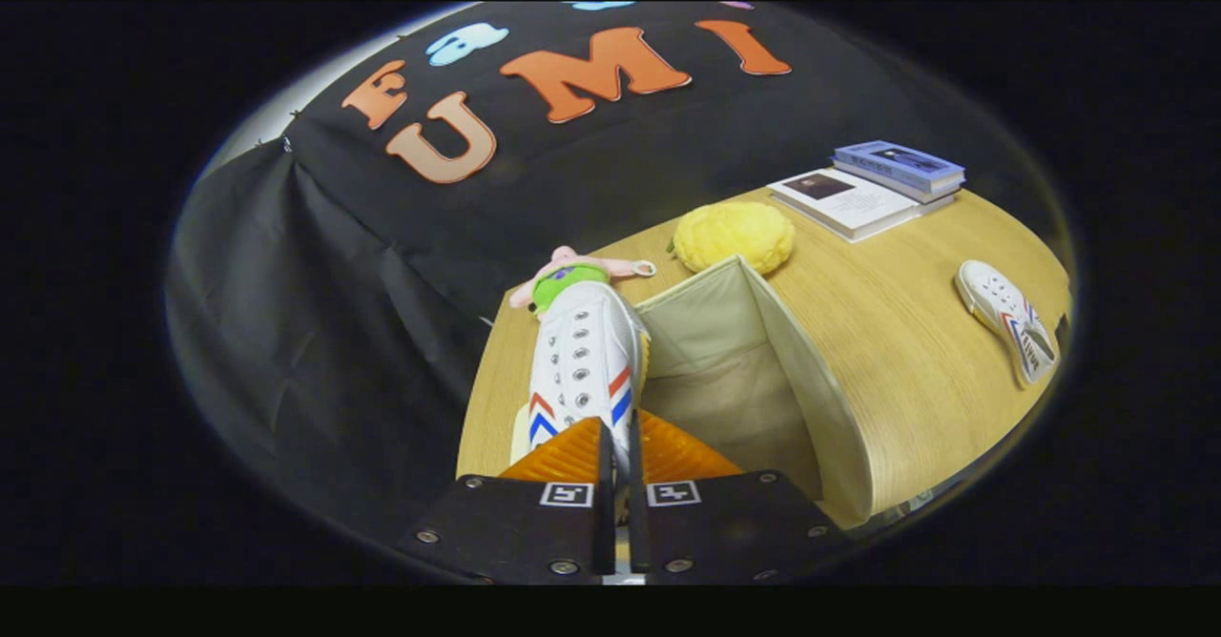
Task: Open the storage box then place both shoes into the box .Put the left shoe in first, then the right shoe, with the right side of both shoes facing outward in a uniform manner.
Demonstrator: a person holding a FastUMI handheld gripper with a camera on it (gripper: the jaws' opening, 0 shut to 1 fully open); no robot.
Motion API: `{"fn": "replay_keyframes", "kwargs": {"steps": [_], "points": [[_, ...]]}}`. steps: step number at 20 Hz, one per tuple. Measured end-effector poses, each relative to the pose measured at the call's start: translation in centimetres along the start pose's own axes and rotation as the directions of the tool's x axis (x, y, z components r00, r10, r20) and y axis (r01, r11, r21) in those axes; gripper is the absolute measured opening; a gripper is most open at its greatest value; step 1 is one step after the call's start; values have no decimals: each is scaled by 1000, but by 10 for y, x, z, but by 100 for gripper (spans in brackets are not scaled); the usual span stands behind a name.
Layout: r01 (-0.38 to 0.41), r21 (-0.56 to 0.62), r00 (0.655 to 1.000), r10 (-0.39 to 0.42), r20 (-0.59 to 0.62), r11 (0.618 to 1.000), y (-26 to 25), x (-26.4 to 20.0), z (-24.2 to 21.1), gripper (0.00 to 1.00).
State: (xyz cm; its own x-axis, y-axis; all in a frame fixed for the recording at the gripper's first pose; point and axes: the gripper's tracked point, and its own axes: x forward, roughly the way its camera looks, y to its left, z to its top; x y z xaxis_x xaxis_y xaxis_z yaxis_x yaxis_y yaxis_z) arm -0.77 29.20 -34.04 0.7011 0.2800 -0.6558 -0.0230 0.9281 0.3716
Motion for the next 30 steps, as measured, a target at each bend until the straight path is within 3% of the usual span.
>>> {"fn": "replay_keyframes", "kwargs": {"steps": [3,5,6,9,13,16,22,30], "points": [[-18,-11,998,17,-60,1000,5,-5,-11,14],[-60,-48,997,58,-45,997,13,-10,-6,30],[-67,-62,998,66,-16,996,16,-17,4,56],[-79,-164,993,92,77,983,19,-32,42,98],[-53,-212,978,94,188,976,-2,-50,90,98],[6,-215,964,51,261,977,-40,-62,126,98],[177,-131,928,-121,352,975,-155,-91,173,98],[417,-82,873,-374,314,905,-322,-116,166,98]]}}
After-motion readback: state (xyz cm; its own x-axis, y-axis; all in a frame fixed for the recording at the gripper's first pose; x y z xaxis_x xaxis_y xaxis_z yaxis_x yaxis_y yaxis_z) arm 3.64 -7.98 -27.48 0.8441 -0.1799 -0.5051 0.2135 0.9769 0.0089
